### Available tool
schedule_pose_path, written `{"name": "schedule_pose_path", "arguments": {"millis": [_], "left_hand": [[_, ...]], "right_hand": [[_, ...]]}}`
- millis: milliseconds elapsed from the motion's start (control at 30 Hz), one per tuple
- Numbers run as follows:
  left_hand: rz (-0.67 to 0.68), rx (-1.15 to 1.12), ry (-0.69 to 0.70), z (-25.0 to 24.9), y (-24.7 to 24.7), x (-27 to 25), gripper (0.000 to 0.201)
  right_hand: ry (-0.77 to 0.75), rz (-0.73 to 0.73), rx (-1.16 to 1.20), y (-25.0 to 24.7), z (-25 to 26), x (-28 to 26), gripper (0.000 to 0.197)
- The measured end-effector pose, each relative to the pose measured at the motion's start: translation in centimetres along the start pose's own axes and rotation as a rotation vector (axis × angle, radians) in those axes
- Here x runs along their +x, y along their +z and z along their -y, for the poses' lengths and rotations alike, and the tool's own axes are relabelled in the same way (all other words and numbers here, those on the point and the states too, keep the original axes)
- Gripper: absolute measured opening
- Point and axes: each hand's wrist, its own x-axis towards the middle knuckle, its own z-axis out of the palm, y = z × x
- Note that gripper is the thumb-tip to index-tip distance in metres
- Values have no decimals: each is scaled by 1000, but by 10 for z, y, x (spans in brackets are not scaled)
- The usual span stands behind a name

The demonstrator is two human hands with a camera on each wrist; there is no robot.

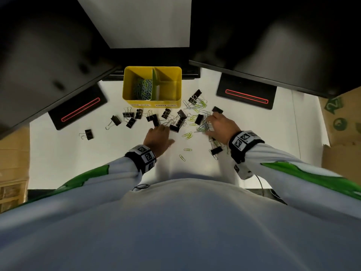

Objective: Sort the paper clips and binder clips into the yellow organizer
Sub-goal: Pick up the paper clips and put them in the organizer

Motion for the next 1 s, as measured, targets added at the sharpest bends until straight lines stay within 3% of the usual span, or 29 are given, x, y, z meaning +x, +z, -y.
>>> {"name": "schedule_pose_path", "arguments": {"millis": [67,133,267,467,600,667,800,1000], "left_hand": [[77,-12,-27,-5,10,-5,48],[112,-20,7,-13,17,-5,41],[141,20,102,-23,24,-1,28],[83,46,176,-36,21,12,17],[72,-177,101,-54,8,25,27],[76,-184,64,-60,7,31,32],[71,-118,52,-64,12,36,21],[127,-109,105,-57,22,28,21]], "right_hand": [[51,34,-20,-1,7,15,66],[44,58,-86,4,12,23,66],[-56,21,-202,19,18,20,42],[-195,16,-273,27,11,7,27],[-182,-64,-155,24,4,-1,23],[-172,-111,-97,21,1,-4,20],[-116,-204,76,8,1,-7,14],[-56,-203,374,-20,20,2,8]]}}
